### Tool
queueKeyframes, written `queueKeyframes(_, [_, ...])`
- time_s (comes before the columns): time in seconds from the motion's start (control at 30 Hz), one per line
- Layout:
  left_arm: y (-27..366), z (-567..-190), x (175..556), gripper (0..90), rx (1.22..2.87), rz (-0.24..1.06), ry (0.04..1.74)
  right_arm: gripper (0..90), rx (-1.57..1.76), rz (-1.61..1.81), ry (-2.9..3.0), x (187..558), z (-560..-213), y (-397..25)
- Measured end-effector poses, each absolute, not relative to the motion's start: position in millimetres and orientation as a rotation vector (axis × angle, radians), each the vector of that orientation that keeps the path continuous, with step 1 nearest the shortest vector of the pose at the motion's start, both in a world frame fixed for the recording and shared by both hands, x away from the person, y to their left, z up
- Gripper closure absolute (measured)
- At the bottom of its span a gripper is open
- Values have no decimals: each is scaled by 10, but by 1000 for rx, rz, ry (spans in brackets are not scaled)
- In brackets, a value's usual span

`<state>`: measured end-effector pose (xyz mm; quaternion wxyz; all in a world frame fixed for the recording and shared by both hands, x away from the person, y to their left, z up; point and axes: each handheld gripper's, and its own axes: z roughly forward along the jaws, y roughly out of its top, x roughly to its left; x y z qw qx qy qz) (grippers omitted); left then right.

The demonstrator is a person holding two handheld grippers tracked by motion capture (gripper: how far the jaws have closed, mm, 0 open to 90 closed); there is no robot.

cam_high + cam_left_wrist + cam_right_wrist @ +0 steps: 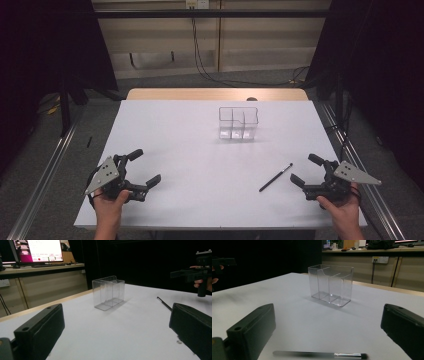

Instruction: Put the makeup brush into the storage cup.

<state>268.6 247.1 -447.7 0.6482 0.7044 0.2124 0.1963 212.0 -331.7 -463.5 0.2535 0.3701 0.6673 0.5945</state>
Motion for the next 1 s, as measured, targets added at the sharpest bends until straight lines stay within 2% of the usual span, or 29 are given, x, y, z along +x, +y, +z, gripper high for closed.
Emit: queueKeyframes(1.0, [2399,-4497,2731,0,1621,424,461,0,1044,1585,1787,2164,-4632,-3352])
